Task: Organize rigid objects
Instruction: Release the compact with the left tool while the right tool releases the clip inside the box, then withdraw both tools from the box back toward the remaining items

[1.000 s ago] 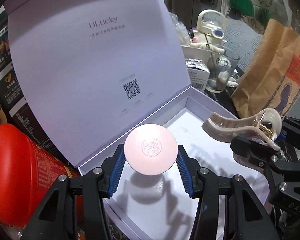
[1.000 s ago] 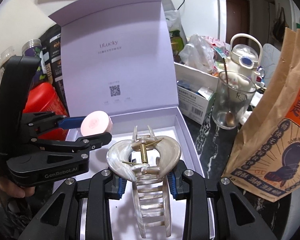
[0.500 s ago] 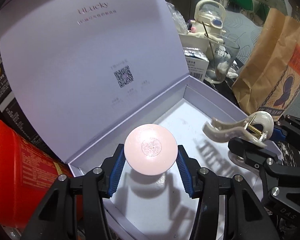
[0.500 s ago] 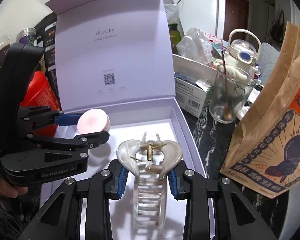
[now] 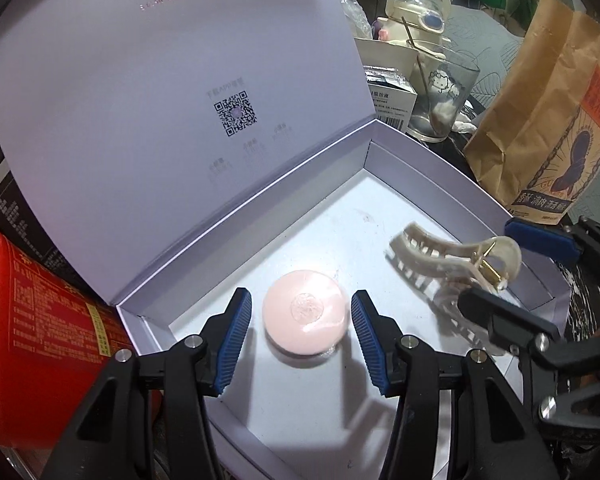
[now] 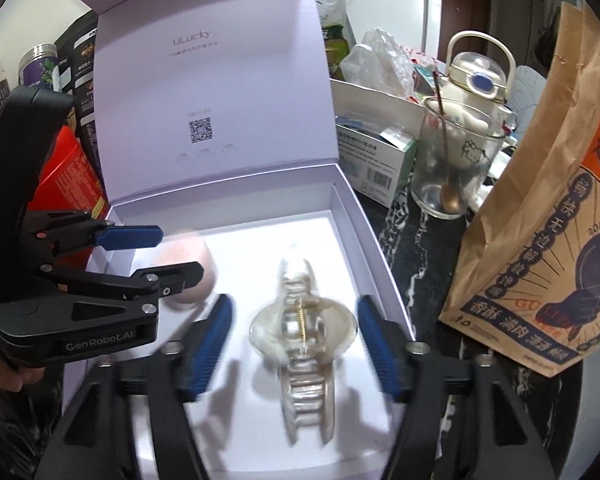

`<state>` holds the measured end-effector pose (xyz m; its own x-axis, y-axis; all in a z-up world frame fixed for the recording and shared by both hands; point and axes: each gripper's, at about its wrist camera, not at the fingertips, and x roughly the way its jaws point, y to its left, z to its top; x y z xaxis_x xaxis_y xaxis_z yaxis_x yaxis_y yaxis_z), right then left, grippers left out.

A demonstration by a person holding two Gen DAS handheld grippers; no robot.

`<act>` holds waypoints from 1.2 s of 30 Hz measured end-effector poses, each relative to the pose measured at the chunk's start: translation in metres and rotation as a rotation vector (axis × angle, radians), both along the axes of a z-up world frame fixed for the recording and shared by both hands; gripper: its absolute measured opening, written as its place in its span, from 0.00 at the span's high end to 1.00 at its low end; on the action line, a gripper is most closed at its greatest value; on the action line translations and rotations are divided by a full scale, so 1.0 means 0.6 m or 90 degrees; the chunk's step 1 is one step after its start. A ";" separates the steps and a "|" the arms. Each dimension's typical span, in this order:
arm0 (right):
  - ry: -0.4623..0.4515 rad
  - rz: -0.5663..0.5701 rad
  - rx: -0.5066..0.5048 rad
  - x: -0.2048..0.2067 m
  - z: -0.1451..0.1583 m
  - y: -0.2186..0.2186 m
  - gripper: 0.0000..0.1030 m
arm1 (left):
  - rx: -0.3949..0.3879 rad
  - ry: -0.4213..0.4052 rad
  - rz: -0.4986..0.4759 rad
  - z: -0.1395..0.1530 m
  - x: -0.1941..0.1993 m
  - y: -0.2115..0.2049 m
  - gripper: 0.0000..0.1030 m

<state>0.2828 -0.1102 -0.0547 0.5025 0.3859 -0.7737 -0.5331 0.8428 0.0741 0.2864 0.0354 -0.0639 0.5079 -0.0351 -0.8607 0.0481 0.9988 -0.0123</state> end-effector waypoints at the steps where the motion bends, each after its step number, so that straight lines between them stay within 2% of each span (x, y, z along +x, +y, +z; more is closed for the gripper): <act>1: 0.001 0.001 0.002 -0.002 0.001 -0.001 0.31 | 0.002 -0.001 0.001 0.001 -0.001 0.000 0.50; 4: 0.003 -0.002 -0.009 -0.008 0.003 -0.004 0.25 | 0.012 -0.003 0.002 0.004 -0.004 -0.001 0.50; 15: -0.019 -0.020 -0.022 -0.042 0.031 -0.029 0.25 | 0.017 -0.018 0.004 0.033 -0.019 -0.005 0.50; 36: -0.111 -0.050 -0.013 -0.121 0.147 -0.058 0.25 | 0.028 -0.122 -0.007 0.160 -0.093 -0.017 0.50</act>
